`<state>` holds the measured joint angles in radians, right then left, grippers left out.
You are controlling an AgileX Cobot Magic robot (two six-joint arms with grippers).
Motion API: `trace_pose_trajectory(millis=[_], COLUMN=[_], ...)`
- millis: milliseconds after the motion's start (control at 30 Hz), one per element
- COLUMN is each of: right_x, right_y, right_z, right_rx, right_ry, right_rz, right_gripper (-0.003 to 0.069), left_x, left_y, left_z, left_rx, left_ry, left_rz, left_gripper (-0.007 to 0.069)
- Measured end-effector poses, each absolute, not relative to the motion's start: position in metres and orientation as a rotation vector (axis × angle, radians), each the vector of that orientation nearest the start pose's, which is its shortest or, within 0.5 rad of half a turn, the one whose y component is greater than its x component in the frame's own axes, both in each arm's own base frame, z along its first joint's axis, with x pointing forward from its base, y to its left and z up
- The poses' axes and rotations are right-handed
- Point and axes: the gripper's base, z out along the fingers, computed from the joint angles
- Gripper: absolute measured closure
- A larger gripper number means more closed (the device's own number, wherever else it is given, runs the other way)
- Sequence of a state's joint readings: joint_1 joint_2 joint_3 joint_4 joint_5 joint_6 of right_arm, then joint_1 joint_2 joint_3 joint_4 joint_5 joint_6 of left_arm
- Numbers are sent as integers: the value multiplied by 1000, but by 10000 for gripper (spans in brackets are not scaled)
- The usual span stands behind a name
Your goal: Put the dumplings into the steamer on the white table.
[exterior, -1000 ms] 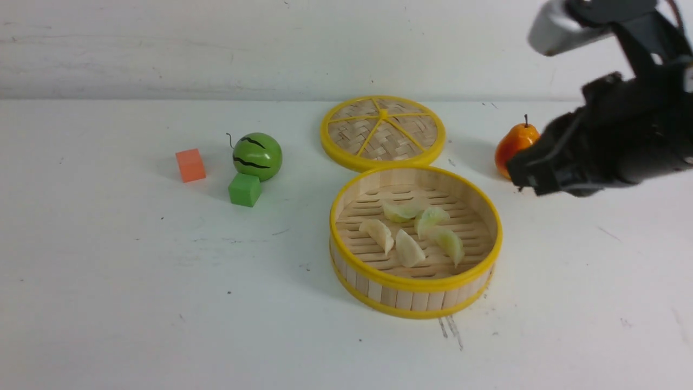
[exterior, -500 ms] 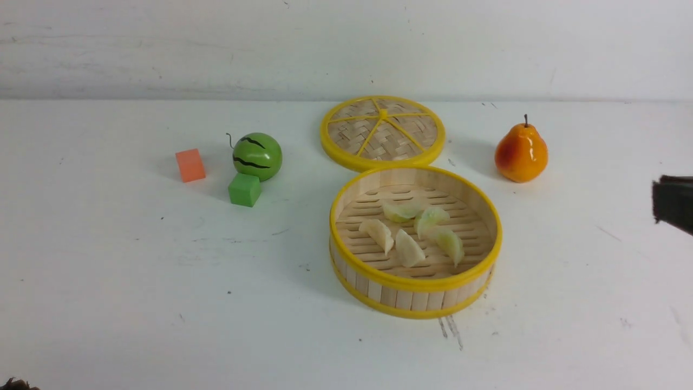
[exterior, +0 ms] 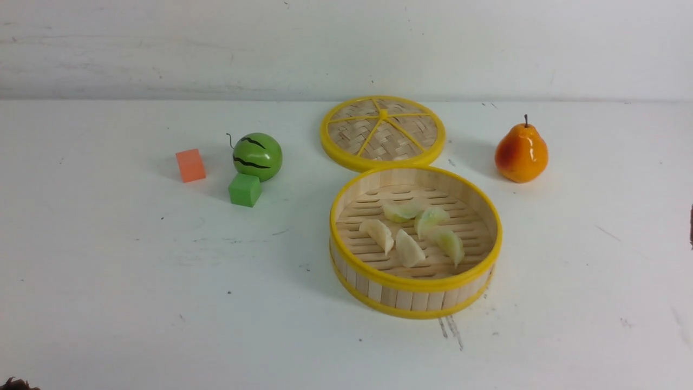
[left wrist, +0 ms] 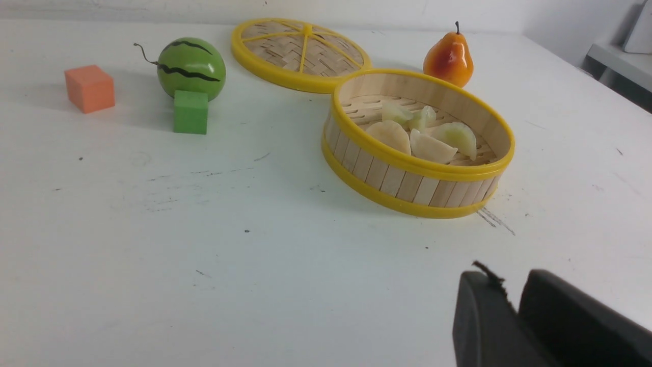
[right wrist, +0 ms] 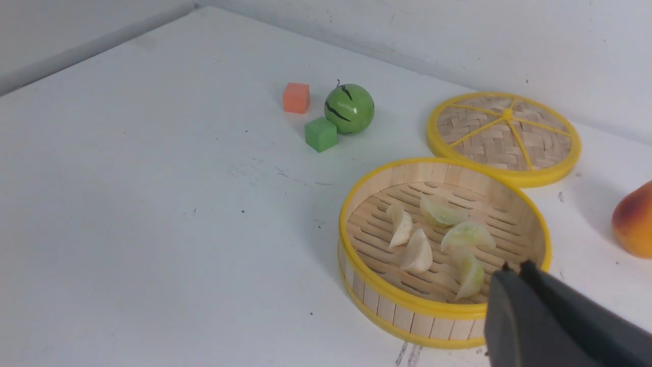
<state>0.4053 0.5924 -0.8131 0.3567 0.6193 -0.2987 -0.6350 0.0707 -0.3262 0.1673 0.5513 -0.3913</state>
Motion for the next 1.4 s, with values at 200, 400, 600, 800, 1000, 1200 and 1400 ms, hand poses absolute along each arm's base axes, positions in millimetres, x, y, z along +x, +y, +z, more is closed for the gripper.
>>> trace_pose_trajectory(millis=[200,400,600,800,1000,1200,1400], right_x=[89,95,82,60,54,53,52], right_y=[58,54,26,5,-3,-4,-4], right_z=[385,368,290,225,181,174,174], right_rx=[-520,-436,-187,-23,153,164,167], right_ry=[1799,1751,1663,1668,1778,1837,1857], right_rz=[468,424,290,109,55,47,46], right_gripper=[675,677,678,679,679,679,679], left_x=[36,36,36,36,36,36,36], left_y=[-17,-17,-17,-17,-17,-17,-17], left_z=[268,268,268,268,268,268,267], left_rx=[284,284,284,284,284,284,284], left_ry=[1784,1784,1783,1783,1784,1784,1785], left_rz=[-558,-558,-559,-559,-558,-558,-558], left_gripper=[512,503,496,491,484,479,473])
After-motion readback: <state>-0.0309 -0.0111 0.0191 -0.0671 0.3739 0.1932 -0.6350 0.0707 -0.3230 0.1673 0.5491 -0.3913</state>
